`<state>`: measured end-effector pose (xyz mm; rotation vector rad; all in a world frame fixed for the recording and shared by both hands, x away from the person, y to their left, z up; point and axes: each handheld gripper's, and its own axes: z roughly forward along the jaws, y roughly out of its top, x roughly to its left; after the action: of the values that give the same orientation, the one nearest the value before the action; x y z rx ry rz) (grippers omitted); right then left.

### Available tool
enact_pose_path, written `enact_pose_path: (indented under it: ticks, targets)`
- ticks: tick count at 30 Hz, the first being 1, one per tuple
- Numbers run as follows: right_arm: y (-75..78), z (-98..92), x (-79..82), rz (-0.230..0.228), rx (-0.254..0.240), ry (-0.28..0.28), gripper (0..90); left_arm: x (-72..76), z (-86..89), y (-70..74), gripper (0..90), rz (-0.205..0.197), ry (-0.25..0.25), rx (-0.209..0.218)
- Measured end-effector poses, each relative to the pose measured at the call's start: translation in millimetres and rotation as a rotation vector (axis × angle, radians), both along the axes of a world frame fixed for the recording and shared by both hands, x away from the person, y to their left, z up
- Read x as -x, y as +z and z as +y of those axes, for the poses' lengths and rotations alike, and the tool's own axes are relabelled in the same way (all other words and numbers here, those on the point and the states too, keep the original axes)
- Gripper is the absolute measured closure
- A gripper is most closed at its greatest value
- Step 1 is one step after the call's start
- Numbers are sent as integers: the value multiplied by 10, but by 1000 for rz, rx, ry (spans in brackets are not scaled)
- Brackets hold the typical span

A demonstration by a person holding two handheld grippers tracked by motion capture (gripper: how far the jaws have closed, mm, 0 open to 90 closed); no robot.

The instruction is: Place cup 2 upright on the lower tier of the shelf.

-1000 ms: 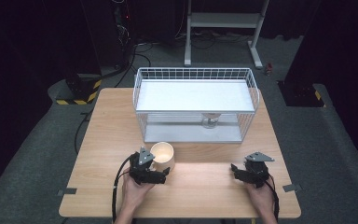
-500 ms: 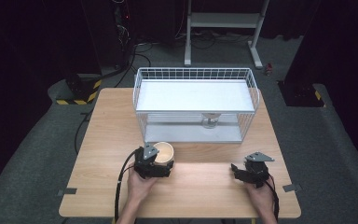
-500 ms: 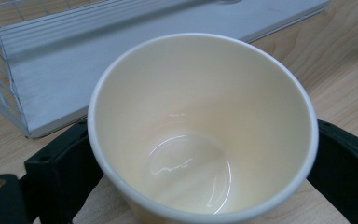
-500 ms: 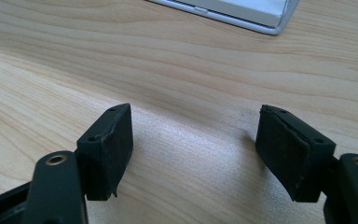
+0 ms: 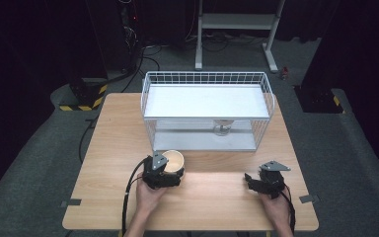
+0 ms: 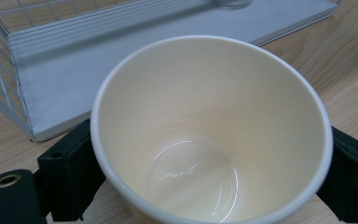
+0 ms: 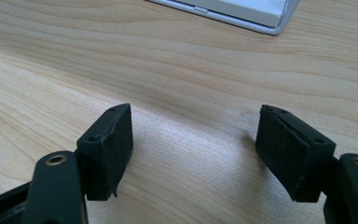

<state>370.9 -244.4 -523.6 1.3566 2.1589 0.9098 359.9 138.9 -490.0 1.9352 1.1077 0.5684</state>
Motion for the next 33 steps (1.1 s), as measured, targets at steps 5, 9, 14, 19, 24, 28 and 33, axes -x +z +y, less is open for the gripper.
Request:
enact_pose_path:
  ticks: [5,9,14,19,24,28,33]
  targets:
    - [0,0,0,0,0,0,275,15,-16,10,96,-14,4,-16]
    - [0,0,0,0,0,0,275,13,-20,25,97,-16,9,-15]
    - [0,0,0,0,0,0,275,-12,-60,50,99,-13,6,-20]
    - [0,0,0,0,0,0,275,-41,-94,76,100,-14,1,-28]
    - [0,0,0,0,0,0,275,-64,-122,122,100,-21,-7,-17]
    - [-1,0,0,-1,-1,0,275,-87,-156,133,101,-23,-12,-29]
    - [-1,0,0,-1,-1,0,275,-126,-176,176,101,-28,-17,-33]
